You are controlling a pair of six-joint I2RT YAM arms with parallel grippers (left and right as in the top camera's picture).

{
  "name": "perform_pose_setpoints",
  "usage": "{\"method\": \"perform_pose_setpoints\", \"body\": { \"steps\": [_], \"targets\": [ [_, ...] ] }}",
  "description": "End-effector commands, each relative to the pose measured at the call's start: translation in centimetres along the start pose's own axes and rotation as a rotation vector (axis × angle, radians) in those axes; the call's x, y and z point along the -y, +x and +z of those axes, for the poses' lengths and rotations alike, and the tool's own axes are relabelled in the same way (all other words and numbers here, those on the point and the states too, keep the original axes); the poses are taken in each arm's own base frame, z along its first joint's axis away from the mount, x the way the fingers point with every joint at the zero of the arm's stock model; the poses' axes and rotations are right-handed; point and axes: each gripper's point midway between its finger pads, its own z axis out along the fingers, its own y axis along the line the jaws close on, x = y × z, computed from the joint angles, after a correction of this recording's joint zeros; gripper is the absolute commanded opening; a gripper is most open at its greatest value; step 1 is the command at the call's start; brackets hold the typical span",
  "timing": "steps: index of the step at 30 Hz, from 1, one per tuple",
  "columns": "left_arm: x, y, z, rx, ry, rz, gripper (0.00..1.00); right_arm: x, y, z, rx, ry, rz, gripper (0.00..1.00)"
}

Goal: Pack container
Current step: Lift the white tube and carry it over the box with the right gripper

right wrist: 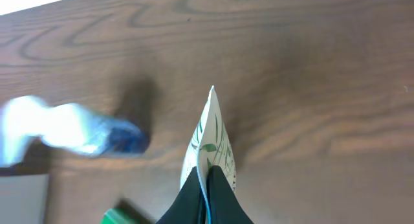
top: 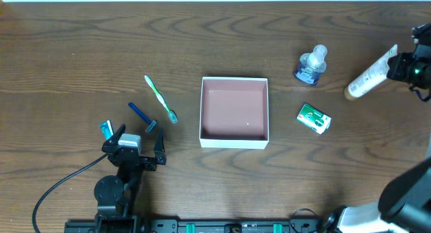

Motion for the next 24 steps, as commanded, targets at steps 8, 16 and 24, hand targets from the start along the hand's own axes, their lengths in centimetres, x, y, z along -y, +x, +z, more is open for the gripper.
{"method": "perform_pose_setpoints", "body": {
  "steps": [8, 16, 24],
  "targets": [
    [0.0, 1.7, 0.1, -0.050, 0.006, -0.003, 0.98, -7.7, -6.0, -20.1, 0.397, 0.056, -0.035, 0.01],
    [0.0, 1.7, 0.1, -0.050, 0.006, -0.003, 0.98, -17.2, -3.0, -22.5, 0.377, -0.191, -0.119, 0.01],
    [0.0, 1.7, 0.1, -0.050, 0.006, -0.003, 0.98, -26.8, -0.5, -19.2, 0.233, -0.443, -0.276, 0.01]
  ]
}}
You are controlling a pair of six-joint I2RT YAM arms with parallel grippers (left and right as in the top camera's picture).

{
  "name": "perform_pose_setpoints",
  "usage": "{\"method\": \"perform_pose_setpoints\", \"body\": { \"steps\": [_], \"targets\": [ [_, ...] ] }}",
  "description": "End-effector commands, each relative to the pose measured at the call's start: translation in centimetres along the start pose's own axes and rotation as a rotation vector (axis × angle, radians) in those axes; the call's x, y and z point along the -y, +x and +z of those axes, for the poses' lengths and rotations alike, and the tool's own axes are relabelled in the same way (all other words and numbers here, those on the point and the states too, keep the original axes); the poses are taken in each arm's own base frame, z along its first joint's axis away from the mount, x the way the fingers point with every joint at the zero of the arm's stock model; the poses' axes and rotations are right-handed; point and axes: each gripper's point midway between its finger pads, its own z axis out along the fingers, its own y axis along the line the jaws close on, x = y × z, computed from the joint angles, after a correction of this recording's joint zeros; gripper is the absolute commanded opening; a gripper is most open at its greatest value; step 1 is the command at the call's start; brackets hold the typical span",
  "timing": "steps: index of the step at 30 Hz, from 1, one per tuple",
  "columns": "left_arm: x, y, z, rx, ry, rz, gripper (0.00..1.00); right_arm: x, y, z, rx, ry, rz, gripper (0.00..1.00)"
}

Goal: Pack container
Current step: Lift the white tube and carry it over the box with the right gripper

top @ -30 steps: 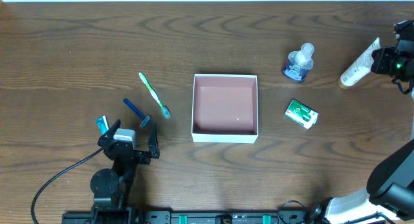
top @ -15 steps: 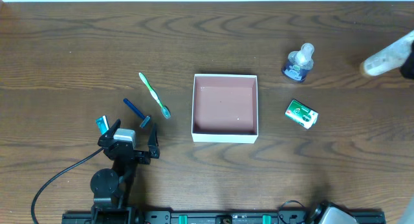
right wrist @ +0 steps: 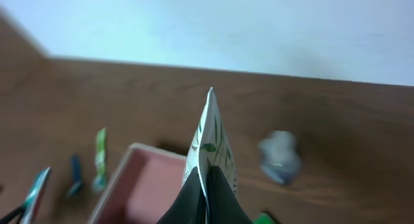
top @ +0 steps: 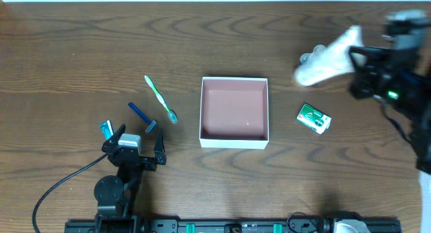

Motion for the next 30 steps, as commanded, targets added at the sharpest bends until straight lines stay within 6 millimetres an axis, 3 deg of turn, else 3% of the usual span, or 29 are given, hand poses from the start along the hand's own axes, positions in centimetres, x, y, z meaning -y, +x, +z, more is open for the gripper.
{"method": "perform_pose_setpoints", "body": {
  "steps": [1, 10, 15, 20, 30],
  "targets": [
    [0.0, 1.7, 0.1, -0.050, 0.006, -0.003, 0.98, -3.5, 0.2, 2.3, -0.035, -0.112, -0.022, 0.01],
    [0.0, 1.7, 0.1, -0.050, 0.006, -0.003, 0.98, -9.0, 4.7, 12.4, -0.236, -0.197, -0.115, 0.01],
    [0.0, 1.7, 0.1, -0.050, 0.006, -0.003, 0.98, -10.6, 7.4, 16.7, -0.318, -0.200, -0.118, 0.01],
    [0.0, 1.7, 0.1, -0.050, 0.006, -0.003, 0.98, -12.4, 9.0, 19.7, -0.335, -0.202, -0.142, 0.01],
    [0.0, 1.7, 0.1, -0.050, 0.006, -0.003, 0.98, -15.4, 11.1, 22.8, -0.281, -0.043, -0.383, 0.01]
  ]
}}
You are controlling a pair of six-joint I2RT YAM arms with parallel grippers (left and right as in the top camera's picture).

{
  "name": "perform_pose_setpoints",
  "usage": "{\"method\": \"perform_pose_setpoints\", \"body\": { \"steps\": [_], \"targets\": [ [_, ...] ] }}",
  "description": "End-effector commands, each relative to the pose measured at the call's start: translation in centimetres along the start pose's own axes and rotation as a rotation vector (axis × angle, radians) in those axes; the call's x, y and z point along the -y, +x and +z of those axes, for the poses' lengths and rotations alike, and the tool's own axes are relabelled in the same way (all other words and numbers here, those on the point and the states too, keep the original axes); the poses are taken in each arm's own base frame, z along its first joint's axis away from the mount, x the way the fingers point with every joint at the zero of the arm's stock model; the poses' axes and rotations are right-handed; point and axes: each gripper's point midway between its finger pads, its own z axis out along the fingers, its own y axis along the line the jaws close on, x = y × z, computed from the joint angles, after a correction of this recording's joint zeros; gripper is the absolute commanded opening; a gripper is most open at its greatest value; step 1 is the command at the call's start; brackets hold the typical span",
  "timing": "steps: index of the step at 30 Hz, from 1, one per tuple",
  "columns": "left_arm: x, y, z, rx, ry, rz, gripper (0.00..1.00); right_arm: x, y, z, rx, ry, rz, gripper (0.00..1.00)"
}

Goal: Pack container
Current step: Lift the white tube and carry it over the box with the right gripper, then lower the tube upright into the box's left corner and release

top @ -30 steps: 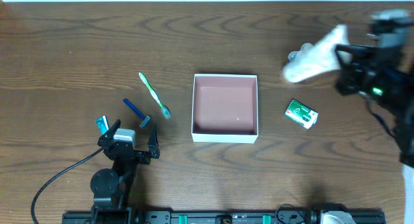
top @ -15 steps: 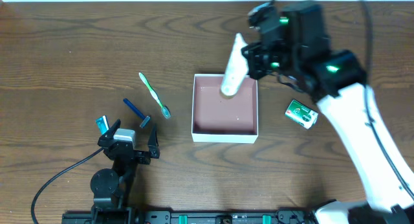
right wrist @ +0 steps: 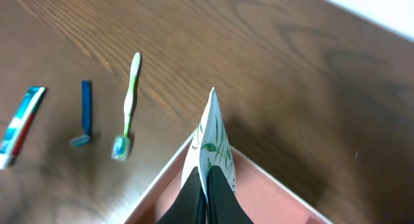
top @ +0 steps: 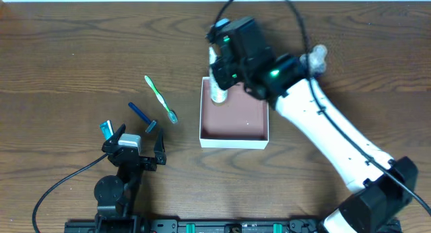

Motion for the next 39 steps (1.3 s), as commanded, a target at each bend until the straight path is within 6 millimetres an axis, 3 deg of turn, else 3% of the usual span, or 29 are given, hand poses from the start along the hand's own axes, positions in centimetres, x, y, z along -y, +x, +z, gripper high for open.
{"method": "perform_pose_setpoints", "body": {
  "steps": [1, 11, 19, 30, 39],
  "targets": [
    [0.0, 1.7, 0.1, -0.050, 0.006, -0.003, 0.98, -0.2, -1.0, 0.6, 0.040, 0.110, -0.074, 0.01],
    [0.0, 1.7, 0.1, -0.050, 0.006, -0.003, 0.98, -0.9, -0.1, 3.8, 0.014, 0.115, -0.090, 0.01],
    [0.0, 1.7, 0.1, -0.050, 0.006, -0.003, 0.98, -0.7, -1.0, 3.8, 0.051, 0.127, -0.073, 0.01],
    [0.0, 1.7, 0.1, -0.050, 0.006, -0.003, 0.98, 1.4, -0.6, 3.7, 0.081, 0.249, 0.198, 0.01],
    [0.0, 1.7, 0.1, -0.050, 0.006, -0.003, 0.98, 1.7, -0.3, 3.8, 0.101, 0.283, 0.328, 0.01]
  ]
}}
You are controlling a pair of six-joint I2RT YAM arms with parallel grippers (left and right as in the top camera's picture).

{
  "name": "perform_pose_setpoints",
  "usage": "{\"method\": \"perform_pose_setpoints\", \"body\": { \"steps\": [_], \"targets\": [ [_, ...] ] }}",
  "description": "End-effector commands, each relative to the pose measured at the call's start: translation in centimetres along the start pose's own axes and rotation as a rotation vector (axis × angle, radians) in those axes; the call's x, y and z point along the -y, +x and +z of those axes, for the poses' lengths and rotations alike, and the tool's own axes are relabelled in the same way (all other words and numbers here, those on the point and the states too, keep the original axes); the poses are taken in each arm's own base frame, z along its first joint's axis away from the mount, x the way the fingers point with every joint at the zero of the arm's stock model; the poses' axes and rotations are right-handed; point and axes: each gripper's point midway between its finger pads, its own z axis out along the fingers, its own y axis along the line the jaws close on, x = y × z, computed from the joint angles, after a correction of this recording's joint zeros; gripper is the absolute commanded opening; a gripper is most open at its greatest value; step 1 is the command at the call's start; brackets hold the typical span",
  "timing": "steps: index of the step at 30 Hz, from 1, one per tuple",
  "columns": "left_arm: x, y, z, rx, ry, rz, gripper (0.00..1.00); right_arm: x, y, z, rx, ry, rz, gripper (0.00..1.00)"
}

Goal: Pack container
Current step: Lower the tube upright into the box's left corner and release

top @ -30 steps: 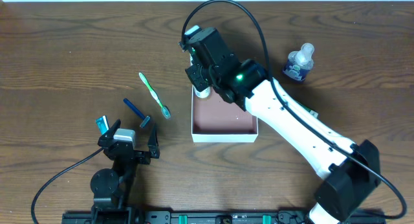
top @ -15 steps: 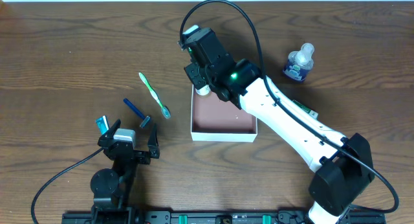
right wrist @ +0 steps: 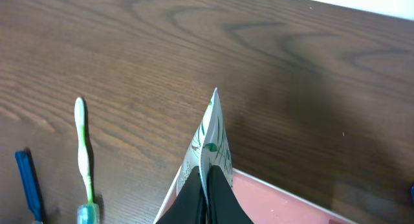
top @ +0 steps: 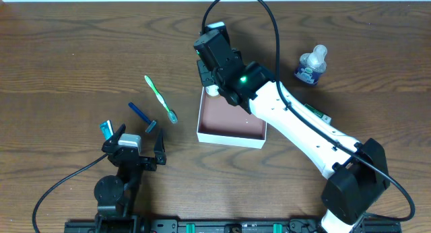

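The white box with a pink floor lies at mid-table. My right gripper hangs over its far left corner, shut on a white tube with green print. The tube's crimped end points away from the wrist camera, and its lower end is just inside the box's corner. The black fingers pinch the tube flat above the box's rim. My left gripper rests at the near left with its fingers apart and nothing in it.
A green toothbrush, a blue razor and a small toothpaste tube lie left of the box. A clear bottle with a blue base stands at the far right. A green packet shows partly under my right arm.
My right gripper, still shut on the tube, sits slightly farther left and lower at the box's far left corner. The box looks slightly turned. The left arm has not moved.
My right gripper held the white tube at the table's far right edge. Then it held the tube raised beside the bottle. Then the tube was over the box's far left part, and now its end is inside that corner.
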Motion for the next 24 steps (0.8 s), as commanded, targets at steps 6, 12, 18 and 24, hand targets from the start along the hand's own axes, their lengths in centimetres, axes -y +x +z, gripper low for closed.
{"method": "perform_pose_setpoints", "body": {
  "steps": [6, 12, 18, 24],
  "targets": [
    [0.0, 1.7, 0.1, -0.050, 0.006, -0.003, 0.98, 0.5, -0.1, -0.1, 0.022, 0.050, 0.128, 0.01],
    [0.0, 1.7, 0.1, -0.050, 0.006, -0.003, 0.98, 0.7, 1.1, 0.9, -0.017, 0.070, 0.120, 0.01],
    [0.0, 1.7, 0.1, -0.050, 0.006, -0.003, 0.98, 0.8, 2.0, 2.0, -0.039, 0.090, 0.133, 0.01],
    [0.0, 1.7, 0.1, -0.050, 0.006, -0.003, 0.98, 1.0, 2.1, 2.3, -0.036, 0.106, 0.148, 0.01]
  ]
}}
